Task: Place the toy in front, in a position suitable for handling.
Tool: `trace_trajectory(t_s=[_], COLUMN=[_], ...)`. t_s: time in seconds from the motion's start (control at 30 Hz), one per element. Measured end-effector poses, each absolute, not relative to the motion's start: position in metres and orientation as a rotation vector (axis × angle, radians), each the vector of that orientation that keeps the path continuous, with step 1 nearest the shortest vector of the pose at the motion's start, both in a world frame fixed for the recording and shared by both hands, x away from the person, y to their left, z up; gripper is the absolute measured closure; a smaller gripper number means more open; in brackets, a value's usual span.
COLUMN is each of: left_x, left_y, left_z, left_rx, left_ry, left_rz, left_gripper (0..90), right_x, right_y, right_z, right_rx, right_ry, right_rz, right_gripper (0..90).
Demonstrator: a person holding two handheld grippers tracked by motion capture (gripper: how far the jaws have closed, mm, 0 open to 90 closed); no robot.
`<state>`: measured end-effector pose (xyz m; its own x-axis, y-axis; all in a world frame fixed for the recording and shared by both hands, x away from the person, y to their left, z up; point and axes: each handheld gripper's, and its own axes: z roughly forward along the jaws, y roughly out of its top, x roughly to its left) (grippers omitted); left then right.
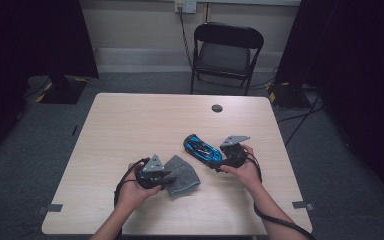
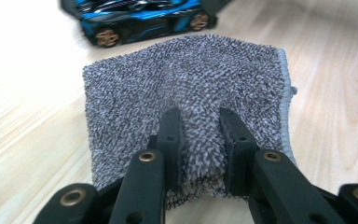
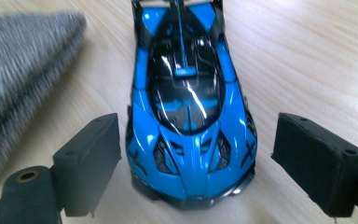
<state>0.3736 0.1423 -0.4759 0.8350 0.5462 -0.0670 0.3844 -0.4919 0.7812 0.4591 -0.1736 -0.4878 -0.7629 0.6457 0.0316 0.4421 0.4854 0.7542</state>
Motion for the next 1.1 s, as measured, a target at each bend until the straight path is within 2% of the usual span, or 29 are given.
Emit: trace_trajectory(t_s=[0.33, 0.53, 0.57, 0.63, 0.67, 0.77, 0.97, 1.1], left_x=[0.380, 0.379, 0.379, 0.379, 0.379, 0.379, 0.384, 0.386], left_y=[0.154, 0.152, 0.151, 0.151, 0.151, 0.153, 0.153, 0.153], left_z=[-0.484, -0.488, -0.488, -0.487, -0.483, -0.478, -0.478, -0.478], left_rx=[2.136, 2.134, 2.136, 2.133, 2.118, 2.085, 2.085, 2.070], left_ry=[0.753, 0.752, 0.754, 0.745, 0.734, 0.747, 0.757, 0.765], left_rz=[0.319, 0.303, 0.303, 0.298, 0.310, 0.316, 0.335, 0.348], left_gripper=[72.2, 68.7, 61.5, 56.5, 52.8, 44.5, 40.5, 35.6], right_x=[0.455, 0.454, 0.454, 0.454, 0.454, 0.453, 0.457, 0.460], right_y=[-0.174, -0.173, -0.173, -0.173, -0.174, -0.174, -0.169, -0.166], right_z=[-0.503, -0.503, -0.503, -0.503, -0.503, -0.503, -0.503, -0.503], right_rx=[0.925, 0.920, 0.920, 0.922, 0.914, 0.915, 0.944, 0.950], right_ry=[2.492, 2.490, 2.489, 2.487, 2.487, 2.483, 2.478, 2.471], right_rz=[1.095, 1.093, 1.094, 1.095, 1.104, 1.107, 1.083, 1.081], right_gripper=[15.0, 15.9, 16.3, 17.2, 21.5, 22.0, 14.6, 14.6])
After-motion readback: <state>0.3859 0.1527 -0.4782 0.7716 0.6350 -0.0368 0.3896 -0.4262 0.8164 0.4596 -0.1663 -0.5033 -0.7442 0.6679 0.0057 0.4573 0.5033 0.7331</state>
